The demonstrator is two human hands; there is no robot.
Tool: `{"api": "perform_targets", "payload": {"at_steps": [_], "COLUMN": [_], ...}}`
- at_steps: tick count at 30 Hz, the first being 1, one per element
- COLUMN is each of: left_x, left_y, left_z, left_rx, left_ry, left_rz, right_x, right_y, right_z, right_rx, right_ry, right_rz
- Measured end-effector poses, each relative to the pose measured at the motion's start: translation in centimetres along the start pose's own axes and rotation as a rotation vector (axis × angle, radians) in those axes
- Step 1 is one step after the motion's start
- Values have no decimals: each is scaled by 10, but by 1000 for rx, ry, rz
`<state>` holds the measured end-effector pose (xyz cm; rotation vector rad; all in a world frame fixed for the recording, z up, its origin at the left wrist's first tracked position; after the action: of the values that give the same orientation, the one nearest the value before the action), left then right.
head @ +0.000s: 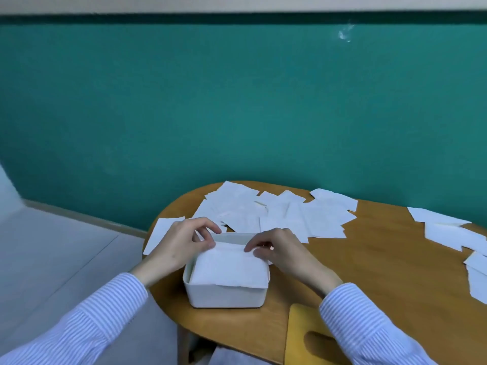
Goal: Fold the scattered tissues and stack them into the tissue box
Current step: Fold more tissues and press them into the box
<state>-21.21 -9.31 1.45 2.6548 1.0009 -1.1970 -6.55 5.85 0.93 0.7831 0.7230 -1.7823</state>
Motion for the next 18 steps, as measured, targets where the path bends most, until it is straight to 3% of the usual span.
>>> {"api": "perform_targets", "payload": {"at_steps": [5, 18], "left_x": [13, 22], "left_y": [4, 5], "left_z": [24, 25], "left_rx": [2, 151], "left_ry": [-34, -270], "left_rz": [41, 66], "right_x": [17, 28], "right_y": [-8, -11], "right_z": [-2, -4], "right_rx": [-29, -154], "right_ry": [112, 382], "right_rz": [36, -72]}}
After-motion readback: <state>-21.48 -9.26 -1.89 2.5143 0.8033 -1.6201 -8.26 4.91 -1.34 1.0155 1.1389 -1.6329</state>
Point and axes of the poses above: each hand's wrist, its own y-axis away from the middle knuckle, its own x-axis out of the palm, z = x × y, the point moved 7 cm from there along -y, towards the middle knuckle, and after that the axes turned 1 degree about y, right-handed, at the moved point
